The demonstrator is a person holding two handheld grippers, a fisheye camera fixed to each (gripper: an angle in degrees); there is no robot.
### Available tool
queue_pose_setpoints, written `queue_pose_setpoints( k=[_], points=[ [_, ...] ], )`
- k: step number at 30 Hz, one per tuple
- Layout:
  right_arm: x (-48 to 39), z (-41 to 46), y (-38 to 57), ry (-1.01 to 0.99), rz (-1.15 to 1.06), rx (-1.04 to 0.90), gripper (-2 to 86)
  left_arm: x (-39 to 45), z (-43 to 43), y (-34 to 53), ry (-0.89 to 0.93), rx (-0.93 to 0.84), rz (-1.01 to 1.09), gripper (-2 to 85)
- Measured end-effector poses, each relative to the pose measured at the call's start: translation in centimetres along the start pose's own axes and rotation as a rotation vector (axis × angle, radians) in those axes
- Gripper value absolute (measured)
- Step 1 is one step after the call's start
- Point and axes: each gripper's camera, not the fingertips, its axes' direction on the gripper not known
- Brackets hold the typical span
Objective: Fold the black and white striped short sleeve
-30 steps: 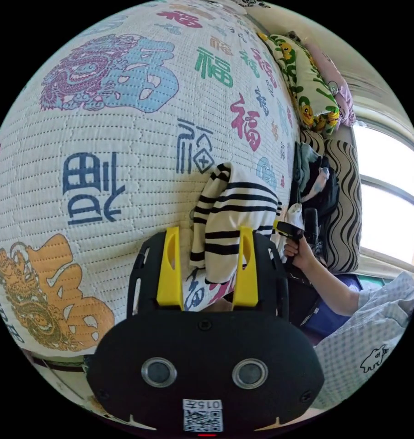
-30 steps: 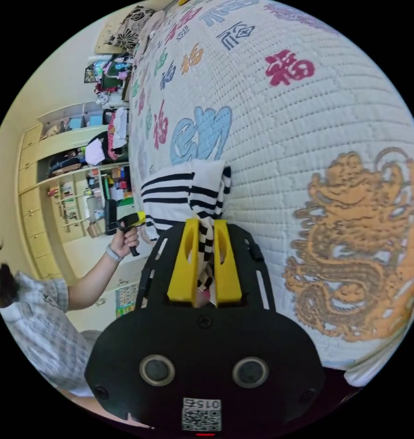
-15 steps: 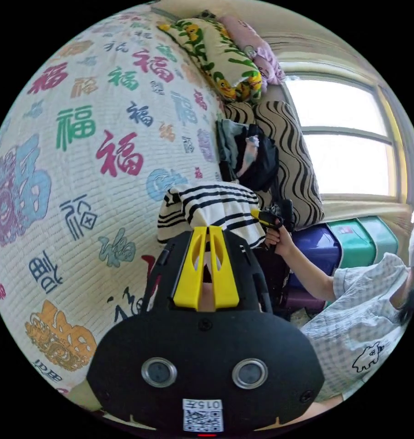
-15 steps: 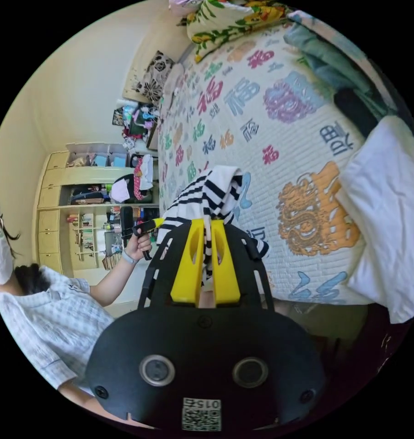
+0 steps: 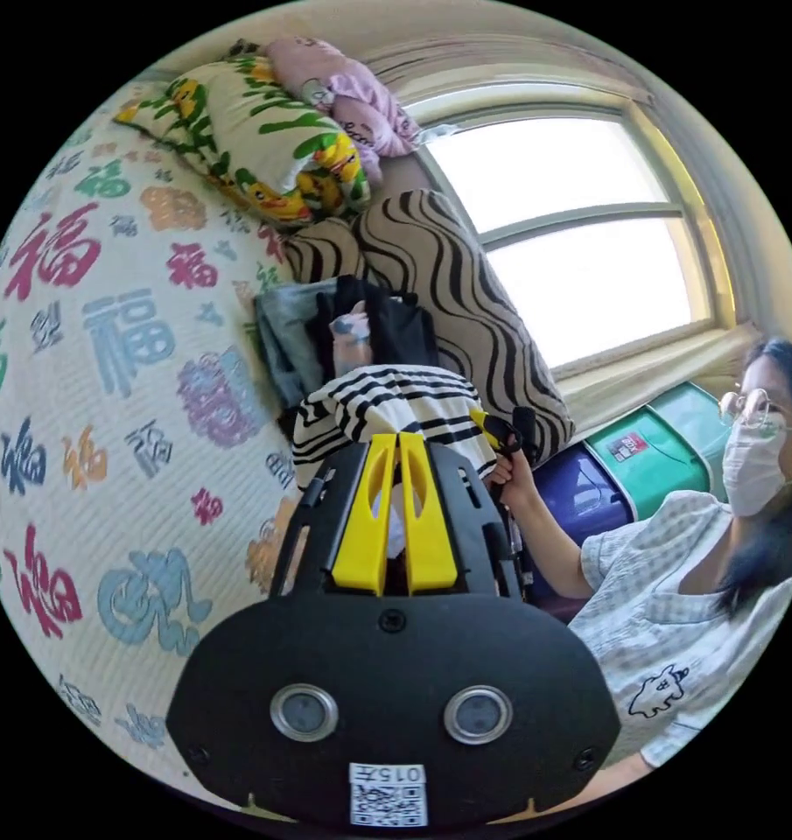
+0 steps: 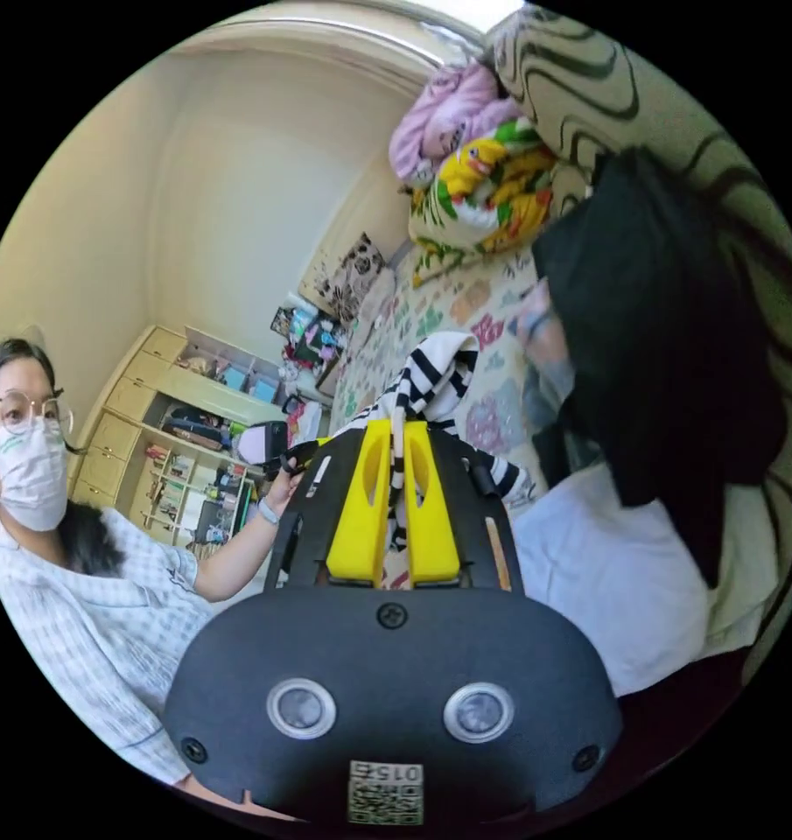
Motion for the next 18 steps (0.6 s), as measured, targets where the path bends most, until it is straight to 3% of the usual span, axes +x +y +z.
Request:
queue_pose_setpoints(
  k=[4, 7, 9, 14, 16, 18],
  points=[
    [1.5, -8.0, -1.9, 0.108, -0.045, 0.248, 1.8, 6.2, 4.7, -10.7, 0.045, 0.039, 0.17, 1.6],
    [5.6, -11.1, -2.4, 0.268, 0.12, 0.382, 3.3, 7.6, 10.4, -17.0, -0.045, 0.031, 0.159, 5.2],
    [8.0, -11.6, -2.1, 0.42, 0.212, 0.371, 4.3, 7.0, 13.8, -18.7, -0.119, -0.046, 0.099, 5.9],
    [10.1, -12.7, 5.3, 0.462, 0.295, 0.426, 6.6, 7.1, 17.5, -12.6, -0.086, -0.129, 0.175, 10.9],
    [10.2, -12.6, 9.4, 0.433, 0.324, 0.465, 6.7, 4.9, 19.3, -6.4, -0.266, -0.269, 0.124, 12.7],
    [10.0, -11.3, 12.8, 0.444, 0.322, 0.43, 6.5, 2.1, 20.4, -1.4, -0.323, -0.375, 0.025, 12.5]
  ],
)
